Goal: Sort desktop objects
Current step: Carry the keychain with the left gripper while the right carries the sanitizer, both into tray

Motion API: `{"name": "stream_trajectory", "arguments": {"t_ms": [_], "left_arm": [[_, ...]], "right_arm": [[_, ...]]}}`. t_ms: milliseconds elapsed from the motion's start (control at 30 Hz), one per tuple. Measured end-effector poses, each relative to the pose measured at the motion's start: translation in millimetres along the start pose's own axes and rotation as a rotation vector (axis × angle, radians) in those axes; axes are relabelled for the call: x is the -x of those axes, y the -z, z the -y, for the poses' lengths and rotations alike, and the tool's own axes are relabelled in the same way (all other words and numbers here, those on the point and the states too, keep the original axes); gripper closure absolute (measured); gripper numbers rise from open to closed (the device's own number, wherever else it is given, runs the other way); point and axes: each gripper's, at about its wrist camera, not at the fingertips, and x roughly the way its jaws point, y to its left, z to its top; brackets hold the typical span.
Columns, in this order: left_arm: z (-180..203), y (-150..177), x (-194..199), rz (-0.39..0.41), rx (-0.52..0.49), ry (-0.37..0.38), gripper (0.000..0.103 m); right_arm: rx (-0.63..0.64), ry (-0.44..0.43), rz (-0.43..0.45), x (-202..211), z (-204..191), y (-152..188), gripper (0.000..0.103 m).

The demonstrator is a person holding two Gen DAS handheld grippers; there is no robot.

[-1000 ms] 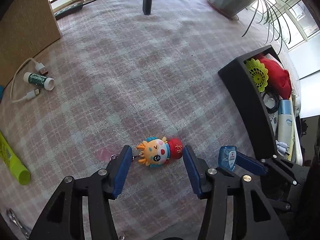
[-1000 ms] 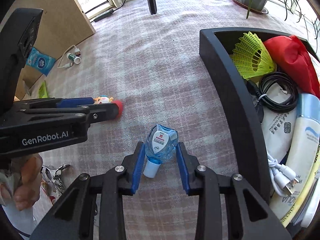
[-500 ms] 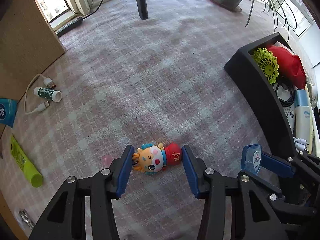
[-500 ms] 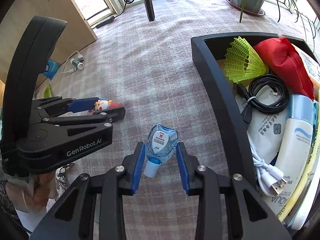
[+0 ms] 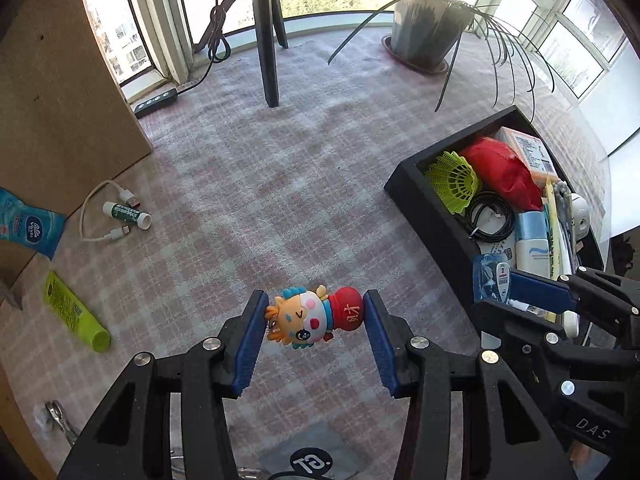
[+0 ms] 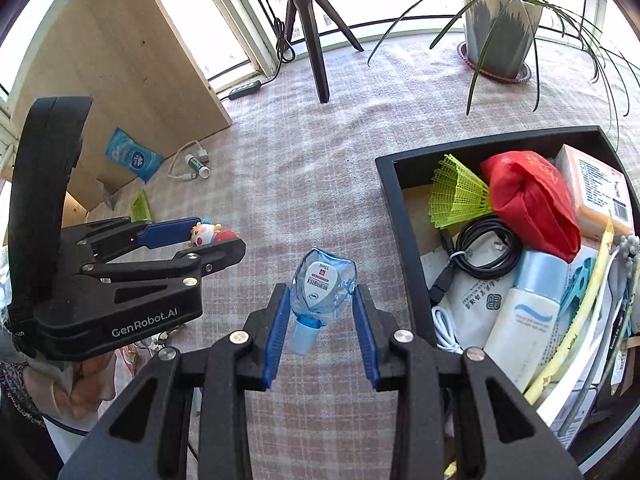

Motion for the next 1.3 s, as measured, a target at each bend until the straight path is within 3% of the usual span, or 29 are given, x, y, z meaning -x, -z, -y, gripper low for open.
{"name": "stream_trajectory", "arguments": {"t_ms": [300, 633, 833, 933, 1000, 1300], "left_arm": [[80, -15, 32, 0.048, -0.067, 0.078, 0.057], [176, -30, 27, 0.054, -0.149, 0.152, 0.057], [218, -36, 21, 0.049, -0.186, 0.204, 0.054], [225, -37, 20, 0.041, -0.173, 0.220, 0.037], [225, -35, 23, 0.052, -0.170, 0.208, 0.037], [188, -20, 39, 0.072, -0.086, 0.163, 0.039]], "right_arm": [[-0.033, 0.009, 0.070, 69, 71, -8, 0.071], [-0.136, 0.112, 0.081, 111, 184, 27, 0.071], [-0.183, 0.161, 0.085, 127, 227, 42, 0.071], [-0.194, 0.160, 0.072, 131, 238, 44, 0.065], [-0.205, 0.157, 0.055, 131, 241, 46, 0.044], [-0.191, 0.124, 0.081, 132, 222, 46, 0.042]]}}
